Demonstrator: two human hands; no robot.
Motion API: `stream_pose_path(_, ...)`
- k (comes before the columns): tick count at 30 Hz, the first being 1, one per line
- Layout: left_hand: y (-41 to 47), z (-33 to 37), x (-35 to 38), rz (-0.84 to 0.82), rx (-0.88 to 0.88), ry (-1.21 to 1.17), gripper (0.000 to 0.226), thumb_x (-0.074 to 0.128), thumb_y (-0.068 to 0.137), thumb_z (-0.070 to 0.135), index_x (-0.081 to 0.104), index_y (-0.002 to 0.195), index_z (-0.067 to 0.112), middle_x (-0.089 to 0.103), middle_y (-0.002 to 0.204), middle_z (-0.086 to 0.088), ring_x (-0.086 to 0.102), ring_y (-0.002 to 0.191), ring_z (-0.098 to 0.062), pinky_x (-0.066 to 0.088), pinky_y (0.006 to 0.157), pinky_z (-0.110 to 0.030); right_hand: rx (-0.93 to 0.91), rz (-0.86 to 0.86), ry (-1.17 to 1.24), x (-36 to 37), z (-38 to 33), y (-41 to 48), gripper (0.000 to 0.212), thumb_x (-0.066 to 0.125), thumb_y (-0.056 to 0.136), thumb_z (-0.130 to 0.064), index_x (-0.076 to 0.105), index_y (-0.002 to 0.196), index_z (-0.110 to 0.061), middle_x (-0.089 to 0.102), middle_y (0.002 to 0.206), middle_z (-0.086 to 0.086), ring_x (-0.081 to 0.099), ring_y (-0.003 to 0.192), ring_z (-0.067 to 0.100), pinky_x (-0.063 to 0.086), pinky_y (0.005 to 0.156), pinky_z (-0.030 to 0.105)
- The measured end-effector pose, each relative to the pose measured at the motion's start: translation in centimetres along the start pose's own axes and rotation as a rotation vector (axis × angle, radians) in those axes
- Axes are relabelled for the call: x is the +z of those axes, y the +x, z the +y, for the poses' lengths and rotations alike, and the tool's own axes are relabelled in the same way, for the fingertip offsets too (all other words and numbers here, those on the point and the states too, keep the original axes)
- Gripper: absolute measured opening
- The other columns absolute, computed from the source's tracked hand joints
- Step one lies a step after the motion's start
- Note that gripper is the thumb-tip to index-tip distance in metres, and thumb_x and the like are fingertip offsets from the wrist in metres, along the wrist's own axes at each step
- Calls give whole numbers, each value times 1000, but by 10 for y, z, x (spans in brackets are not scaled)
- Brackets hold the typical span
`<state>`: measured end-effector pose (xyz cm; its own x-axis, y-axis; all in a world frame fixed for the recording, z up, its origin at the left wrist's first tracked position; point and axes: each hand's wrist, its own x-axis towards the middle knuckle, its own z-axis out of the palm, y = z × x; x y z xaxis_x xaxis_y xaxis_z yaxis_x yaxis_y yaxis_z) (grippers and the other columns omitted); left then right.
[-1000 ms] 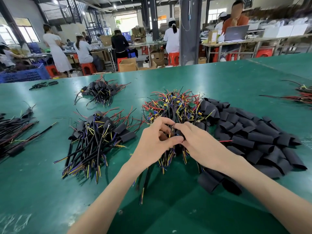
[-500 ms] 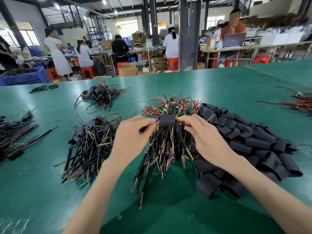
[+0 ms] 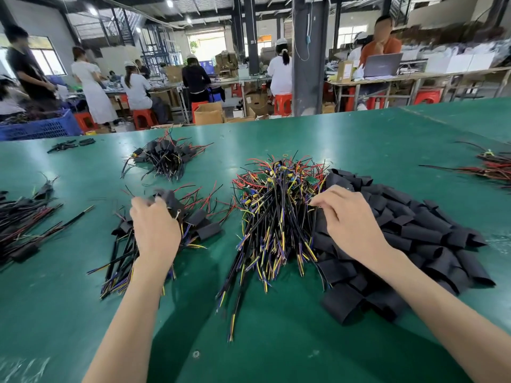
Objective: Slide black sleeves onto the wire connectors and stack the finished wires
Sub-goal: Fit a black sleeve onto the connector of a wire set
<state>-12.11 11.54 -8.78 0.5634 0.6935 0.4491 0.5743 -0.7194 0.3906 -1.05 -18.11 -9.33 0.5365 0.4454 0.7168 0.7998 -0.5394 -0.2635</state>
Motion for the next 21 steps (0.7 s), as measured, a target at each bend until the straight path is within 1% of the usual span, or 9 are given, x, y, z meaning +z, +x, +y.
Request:
stream_pose_path(2,-3,0,3,-73,-83,135,27,53,82,-2,56,108,-10,43,117,-30,40,109,-45,36,89,-47,45,14,9,1,4,-1,24,54,84,9,70,87,-9,67,86,3,61,72,24,48,74,44)
stream_pose_path(4,-6,2,5,-12,-85,212,27,56,78,1,57,103,-10,46,113,-30,40,109,-43,33,87,-47,88,40,15,3,8,-1,24,55,84,8,70,84,-10,67,85,2,58,64,21,48,70,42)
stream_pose_path(5,-6,4,7,45,-31,199,31,57,75,1,57,105,-9,47,114,-30,40,110,-42,32,88,-47,112,53,11,4,11,0,24,55,84,7,70,83,-11,67,84,2,57,61,20,48,69,40)
stream_pose_path(7,-5,7,13,90,202,165,44,59,74,1,57,117,-2,48,125,-24,40,118,-38,29,95,-46,153,64,0,5,16,0,24,55,84,6,71,82,-12,68,83,1,59,61,21,46,66,33)
stream_pose_path(9,-5,8,21,11,409,184,43,57,81,7,59,124,7,48,136,-12,40,127,-30,23,105,-41,183,56,-11,5,19,1,25,54,84,5,72,82,-12,68,82,0,60,64,19,41,63,26)
stream_pose_path(10,-5,8,26,-45,433,194,37,54,86,12,61,123,9,49,137,-8,41,129,-26,20,108,-38,191,48,-19,6,20,1,26,53,83,5,72,82,-12,68,82,0,60,64,18,38,61,24)
stream_pose_path(16,2,-5,34,-105,301,261,32,48,93,22,68,114,9,51,137,-1,40,131,-19,15,113,-32,283,37,-35,4,25,0,26,51,83,5,72,82,-11,67,82,2,53,60,19,37,62,28)
stream_pose_path(19,-3,2,32,-118,264,224,31,49,92,23,66,117,12,48,138,0,36,132,-18,5,115,-35,320,26,-75,3,26,1,26,50,82,3,71,83,-11,66,83,4,58,70,27,42,65,34)
stream_pose_path(21,-7,15,28,-56,248,111,32,54,91,23,64,120,15,48,138,-2,38,130,-21,1,115,-38,333,14,-128,3,27,1,25,50,82,3,70,84,-11,66,85,5,59,76,31,44,69,38)
